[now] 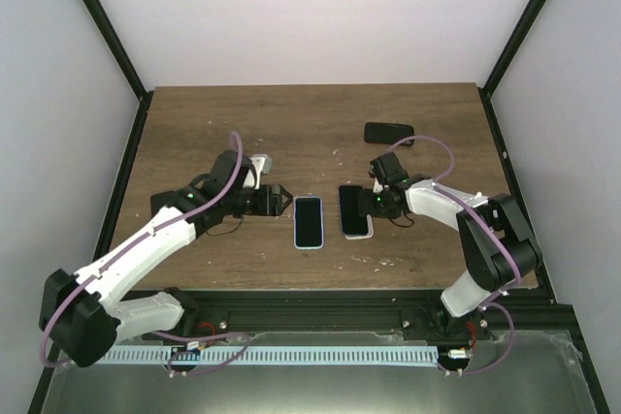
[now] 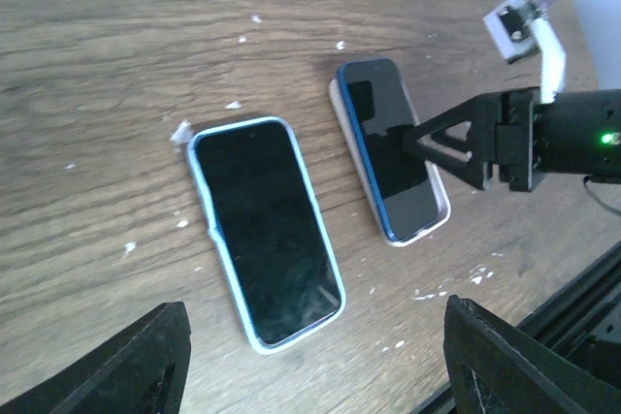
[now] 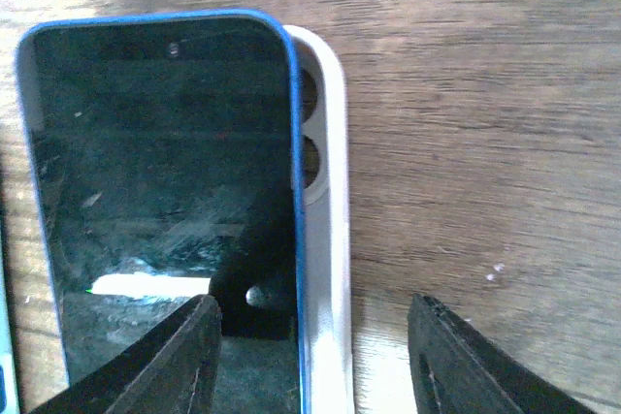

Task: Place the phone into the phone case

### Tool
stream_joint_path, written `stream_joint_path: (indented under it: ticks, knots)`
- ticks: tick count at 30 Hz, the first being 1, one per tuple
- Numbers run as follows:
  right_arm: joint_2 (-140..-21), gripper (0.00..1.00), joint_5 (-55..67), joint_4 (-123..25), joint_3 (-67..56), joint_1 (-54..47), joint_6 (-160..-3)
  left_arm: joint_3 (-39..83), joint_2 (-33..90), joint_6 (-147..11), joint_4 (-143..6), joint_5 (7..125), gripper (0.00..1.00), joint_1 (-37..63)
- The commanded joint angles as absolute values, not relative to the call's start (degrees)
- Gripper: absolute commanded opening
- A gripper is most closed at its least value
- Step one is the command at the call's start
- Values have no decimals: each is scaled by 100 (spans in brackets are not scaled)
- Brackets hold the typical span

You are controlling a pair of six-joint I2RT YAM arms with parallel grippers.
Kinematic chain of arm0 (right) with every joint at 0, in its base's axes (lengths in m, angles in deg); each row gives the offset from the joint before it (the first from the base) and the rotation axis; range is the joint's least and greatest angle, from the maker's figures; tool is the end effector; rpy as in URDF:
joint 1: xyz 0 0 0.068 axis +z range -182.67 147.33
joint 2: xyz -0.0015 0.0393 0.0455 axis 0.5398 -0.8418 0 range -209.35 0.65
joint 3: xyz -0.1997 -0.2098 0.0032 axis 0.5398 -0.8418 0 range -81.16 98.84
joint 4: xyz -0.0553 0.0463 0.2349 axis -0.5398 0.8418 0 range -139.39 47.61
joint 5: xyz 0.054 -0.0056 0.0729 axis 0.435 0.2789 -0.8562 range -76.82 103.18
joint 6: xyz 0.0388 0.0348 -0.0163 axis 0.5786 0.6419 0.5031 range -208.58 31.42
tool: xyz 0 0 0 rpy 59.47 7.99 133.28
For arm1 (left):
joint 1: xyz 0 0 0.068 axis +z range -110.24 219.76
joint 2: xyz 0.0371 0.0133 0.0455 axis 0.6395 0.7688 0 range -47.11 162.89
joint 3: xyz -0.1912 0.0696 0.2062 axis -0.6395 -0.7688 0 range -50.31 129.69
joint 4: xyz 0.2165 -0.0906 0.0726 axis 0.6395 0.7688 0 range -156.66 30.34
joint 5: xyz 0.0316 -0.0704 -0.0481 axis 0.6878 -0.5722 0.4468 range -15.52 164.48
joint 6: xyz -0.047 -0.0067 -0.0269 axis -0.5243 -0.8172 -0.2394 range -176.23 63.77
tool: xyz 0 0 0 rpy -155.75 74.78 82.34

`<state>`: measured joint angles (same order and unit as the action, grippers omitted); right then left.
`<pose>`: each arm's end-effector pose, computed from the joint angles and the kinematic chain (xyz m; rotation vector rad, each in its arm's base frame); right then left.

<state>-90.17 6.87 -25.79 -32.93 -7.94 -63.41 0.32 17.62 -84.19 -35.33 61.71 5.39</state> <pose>0.2499 0.1196 0.1836 -0.0217 2.7853 0.3867 0.1711 -0.1266 0.2925 0.2520 2.4689 -0.7632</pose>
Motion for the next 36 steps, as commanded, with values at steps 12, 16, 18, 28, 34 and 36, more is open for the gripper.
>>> stream_joint_path:
  ticks: [12,16,18,28,34,36]
  knots:
    - [-8790,27,-702,-3759,-3960,-867,-6239,111,3352,-9413,-5183,5577,53,167]
    - [-8597,22,-890,-4018,-4274,-868,-5937,119,3781,-9535,-5505,5423,50,94]
    - [-8514,22,-776,-4101,-4414,-866,-5830,139,4006,-9557,-5645,5355,50,82]
    - [-8265,22,-347,-4815,-4876,-888,-5321,389,4983,-9594,-6799,4875,37,78]
    - [-8234,22,-373,-4937,-4854,-983,-5292,889,5529,-9479,-6660,4959,38,76]
    - [-8208,22,-372,-4972,-4875,-1012,-5270,984,5666,-9497,-6674,4883,38,77]
